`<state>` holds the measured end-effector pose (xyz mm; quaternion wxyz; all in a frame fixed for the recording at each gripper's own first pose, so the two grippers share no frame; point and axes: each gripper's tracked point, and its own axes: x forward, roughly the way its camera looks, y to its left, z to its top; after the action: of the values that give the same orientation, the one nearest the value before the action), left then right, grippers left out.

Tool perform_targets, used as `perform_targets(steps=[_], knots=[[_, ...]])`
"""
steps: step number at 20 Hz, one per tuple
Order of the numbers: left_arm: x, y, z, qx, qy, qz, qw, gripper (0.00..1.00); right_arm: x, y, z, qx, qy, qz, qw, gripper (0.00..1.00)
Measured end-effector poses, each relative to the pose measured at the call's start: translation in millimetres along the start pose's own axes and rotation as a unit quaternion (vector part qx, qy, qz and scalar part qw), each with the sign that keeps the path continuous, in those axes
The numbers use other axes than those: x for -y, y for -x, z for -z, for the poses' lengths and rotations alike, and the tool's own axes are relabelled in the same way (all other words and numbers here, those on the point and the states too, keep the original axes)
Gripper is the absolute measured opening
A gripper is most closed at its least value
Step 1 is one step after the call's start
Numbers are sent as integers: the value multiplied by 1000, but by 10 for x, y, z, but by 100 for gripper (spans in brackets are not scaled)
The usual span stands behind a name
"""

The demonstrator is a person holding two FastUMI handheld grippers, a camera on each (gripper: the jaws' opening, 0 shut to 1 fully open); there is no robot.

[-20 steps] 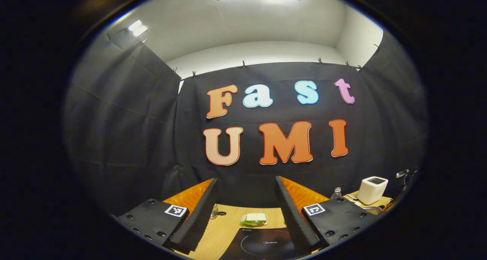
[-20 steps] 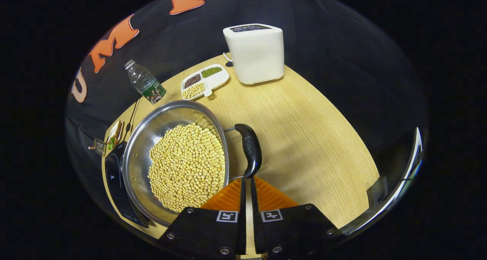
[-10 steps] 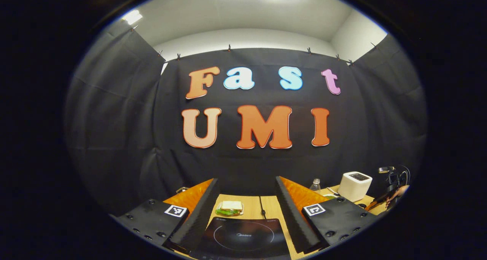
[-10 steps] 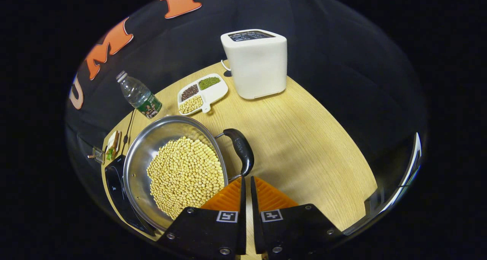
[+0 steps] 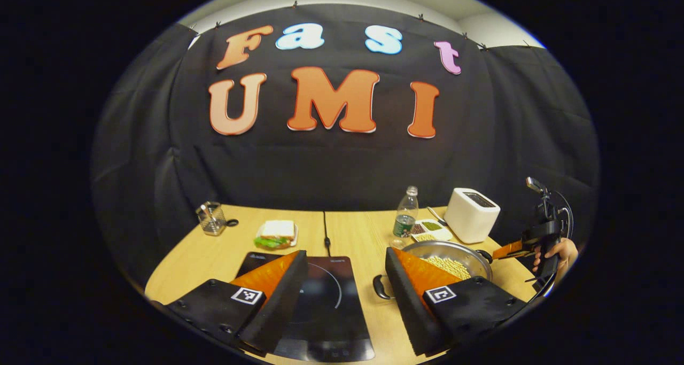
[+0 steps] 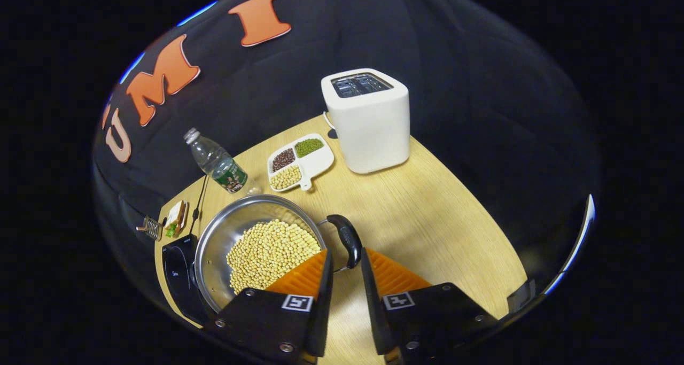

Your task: First push the handle of the pot to place it horizontally, then grasp the pot with both hands and set it on the induction cooktop.

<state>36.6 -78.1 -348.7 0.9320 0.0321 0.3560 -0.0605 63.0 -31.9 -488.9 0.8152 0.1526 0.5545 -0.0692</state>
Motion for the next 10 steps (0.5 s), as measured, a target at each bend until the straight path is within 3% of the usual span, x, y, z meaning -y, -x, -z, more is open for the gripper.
perform_targets(steps=[1,4,8,10], knots=[[77,-105,94,-23,1,7,1000,95,-20,50,-43,8,14,0,1000,47],[354,-426,403,-89,0,35,995,94,-118,120,-54,17,49,-7,999,64],[598,-772,763,-156,5,44,987,94,-230,105,-29,13,68,-12,998,78],[620,-968,860,-171,-1,28,985,94,-250,75,-32,16,78,-13,997,79]])
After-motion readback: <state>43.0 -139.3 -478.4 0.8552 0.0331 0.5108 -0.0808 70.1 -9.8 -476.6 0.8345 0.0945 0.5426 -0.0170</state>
